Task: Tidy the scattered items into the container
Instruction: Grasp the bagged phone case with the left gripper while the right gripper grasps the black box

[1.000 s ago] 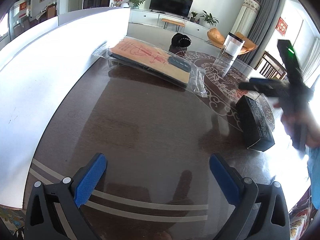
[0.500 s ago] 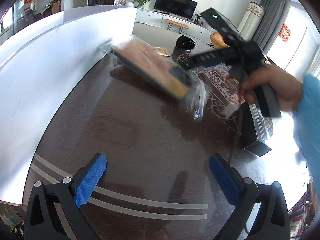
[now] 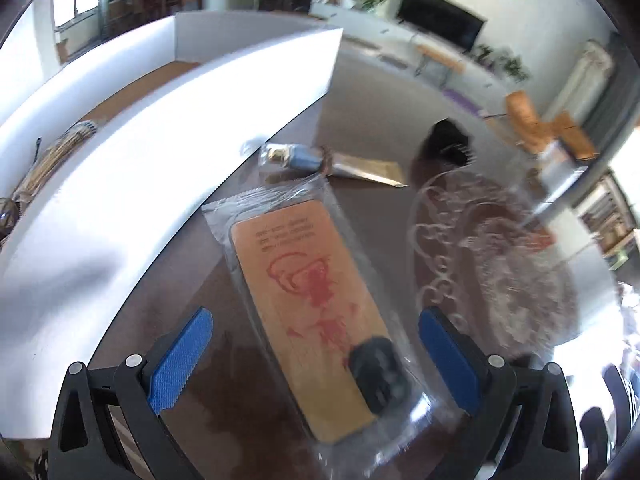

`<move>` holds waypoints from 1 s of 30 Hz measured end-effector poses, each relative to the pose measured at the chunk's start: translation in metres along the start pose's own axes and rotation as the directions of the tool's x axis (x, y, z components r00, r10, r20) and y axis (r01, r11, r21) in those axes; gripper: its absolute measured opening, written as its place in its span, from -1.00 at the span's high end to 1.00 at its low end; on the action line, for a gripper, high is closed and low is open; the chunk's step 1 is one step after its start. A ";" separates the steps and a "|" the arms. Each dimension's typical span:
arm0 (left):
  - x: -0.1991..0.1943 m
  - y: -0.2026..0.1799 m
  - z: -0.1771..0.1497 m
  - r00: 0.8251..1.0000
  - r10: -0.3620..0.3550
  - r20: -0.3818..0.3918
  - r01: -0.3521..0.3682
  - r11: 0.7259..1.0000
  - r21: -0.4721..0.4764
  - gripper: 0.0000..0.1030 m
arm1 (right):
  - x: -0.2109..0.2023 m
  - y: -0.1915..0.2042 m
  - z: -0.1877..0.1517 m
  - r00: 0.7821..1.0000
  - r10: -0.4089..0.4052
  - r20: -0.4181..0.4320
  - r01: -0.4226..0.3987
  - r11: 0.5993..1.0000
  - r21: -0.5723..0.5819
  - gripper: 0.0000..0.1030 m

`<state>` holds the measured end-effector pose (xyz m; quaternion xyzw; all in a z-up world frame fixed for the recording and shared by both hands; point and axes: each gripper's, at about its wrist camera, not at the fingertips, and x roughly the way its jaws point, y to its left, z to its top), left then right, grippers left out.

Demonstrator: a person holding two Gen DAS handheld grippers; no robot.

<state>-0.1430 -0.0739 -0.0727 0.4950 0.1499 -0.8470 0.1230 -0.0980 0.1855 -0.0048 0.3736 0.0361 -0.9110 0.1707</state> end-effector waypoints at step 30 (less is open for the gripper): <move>0.029 -0.008 -0.005 0.999 -0.023 0.033 0.014 0.972 0.235 -0.51 | -0.010 0.007 -0.067 0.991 0.085 -0.106 -0.066 0.982 0.176 -0.95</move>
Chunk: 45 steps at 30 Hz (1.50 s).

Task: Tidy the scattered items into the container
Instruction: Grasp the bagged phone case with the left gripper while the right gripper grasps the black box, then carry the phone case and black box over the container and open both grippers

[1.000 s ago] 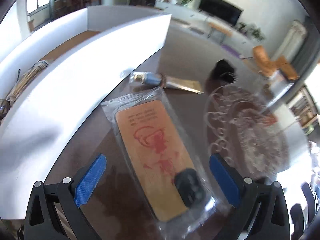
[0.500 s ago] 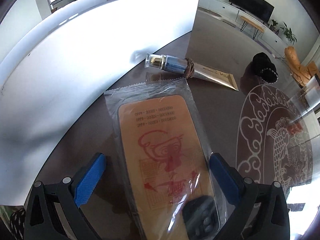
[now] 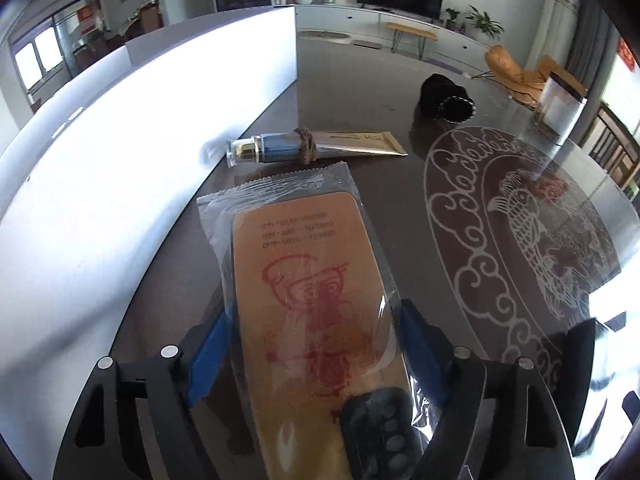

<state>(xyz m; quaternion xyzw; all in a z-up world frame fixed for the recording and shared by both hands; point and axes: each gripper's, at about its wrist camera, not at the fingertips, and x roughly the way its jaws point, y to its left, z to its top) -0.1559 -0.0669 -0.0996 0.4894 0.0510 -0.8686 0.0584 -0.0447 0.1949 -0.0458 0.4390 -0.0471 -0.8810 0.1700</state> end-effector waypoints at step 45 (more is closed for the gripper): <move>-0.139 0.333 0.039 0.983 0.171 0.066 -0.147 0.949 -0.278 -0.47 | 0.107 0.361 0.155 0.867 0.418 -0.273 -0.498 0.749 -0.437 -0.15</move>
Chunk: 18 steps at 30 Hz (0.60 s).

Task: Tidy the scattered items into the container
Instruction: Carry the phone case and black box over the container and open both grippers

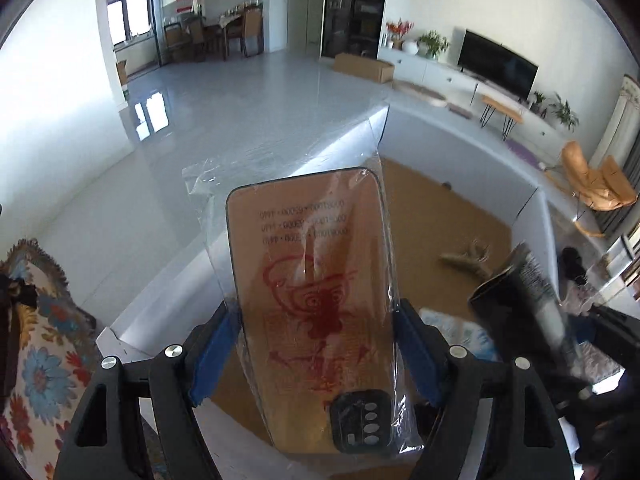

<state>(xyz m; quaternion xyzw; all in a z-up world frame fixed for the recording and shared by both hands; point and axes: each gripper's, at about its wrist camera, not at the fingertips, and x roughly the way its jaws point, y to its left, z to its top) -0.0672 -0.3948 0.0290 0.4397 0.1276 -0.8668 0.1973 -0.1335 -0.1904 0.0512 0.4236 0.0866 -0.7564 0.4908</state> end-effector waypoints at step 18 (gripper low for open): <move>-0.063 -0.109 -0.037 0.986 -0.093 0.136 0.069 0.983 0.169 -0.70 | -0.116 -0.073 -0.118 0.945 -0.269 0.184 0.260 0.963 0.072 -1.00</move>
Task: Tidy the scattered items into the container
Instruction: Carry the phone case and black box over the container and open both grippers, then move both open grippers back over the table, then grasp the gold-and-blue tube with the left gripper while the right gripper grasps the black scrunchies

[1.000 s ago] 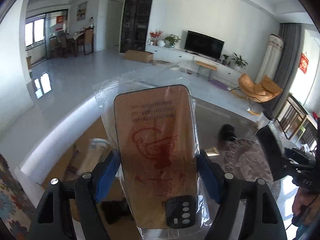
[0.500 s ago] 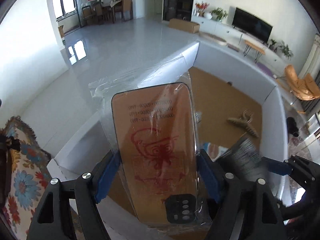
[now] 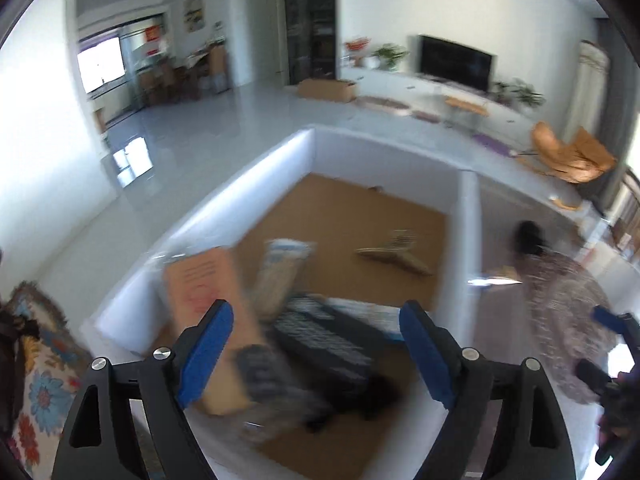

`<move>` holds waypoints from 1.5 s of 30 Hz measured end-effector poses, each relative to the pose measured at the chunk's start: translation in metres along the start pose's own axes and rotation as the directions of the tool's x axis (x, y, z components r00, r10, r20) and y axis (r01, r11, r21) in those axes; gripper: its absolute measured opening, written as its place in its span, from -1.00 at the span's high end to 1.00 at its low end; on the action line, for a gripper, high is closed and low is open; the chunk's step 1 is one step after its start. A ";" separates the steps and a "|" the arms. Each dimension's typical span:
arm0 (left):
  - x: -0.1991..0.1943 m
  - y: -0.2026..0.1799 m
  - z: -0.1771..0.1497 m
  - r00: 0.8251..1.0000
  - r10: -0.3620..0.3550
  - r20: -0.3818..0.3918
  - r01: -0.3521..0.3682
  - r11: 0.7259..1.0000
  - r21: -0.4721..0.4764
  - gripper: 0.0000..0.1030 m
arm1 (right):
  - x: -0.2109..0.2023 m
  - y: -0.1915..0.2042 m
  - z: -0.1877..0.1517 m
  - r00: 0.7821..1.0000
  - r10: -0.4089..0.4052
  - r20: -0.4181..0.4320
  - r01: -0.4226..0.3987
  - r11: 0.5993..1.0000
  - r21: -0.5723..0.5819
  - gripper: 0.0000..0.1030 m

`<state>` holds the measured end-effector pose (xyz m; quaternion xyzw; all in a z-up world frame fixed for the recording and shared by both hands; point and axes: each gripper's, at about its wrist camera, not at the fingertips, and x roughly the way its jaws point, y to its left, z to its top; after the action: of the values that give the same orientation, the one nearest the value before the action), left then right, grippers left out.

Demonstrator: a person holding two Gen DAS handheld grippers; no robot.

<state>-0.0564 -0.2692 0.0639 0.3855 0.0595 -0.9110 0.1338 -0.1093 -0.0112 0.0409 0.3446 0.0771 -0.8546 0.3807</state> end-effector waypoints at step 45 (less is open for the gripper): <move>0.219 -0.270 0.006 0.900 -0.243 -0.361 0.422 0.689 0.590 -1.00 | -0.059 -0.172 -0.187 0.867 -0.423 -0.263 0.486 0.835 0.258 -1.00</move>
<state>-0.2847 -0.0555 -0.0883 0.5034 -0.1769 -0.8248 -0.1872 -0.1030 0.2179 -0.0832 0.4546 0.0562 -0.8837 0.0963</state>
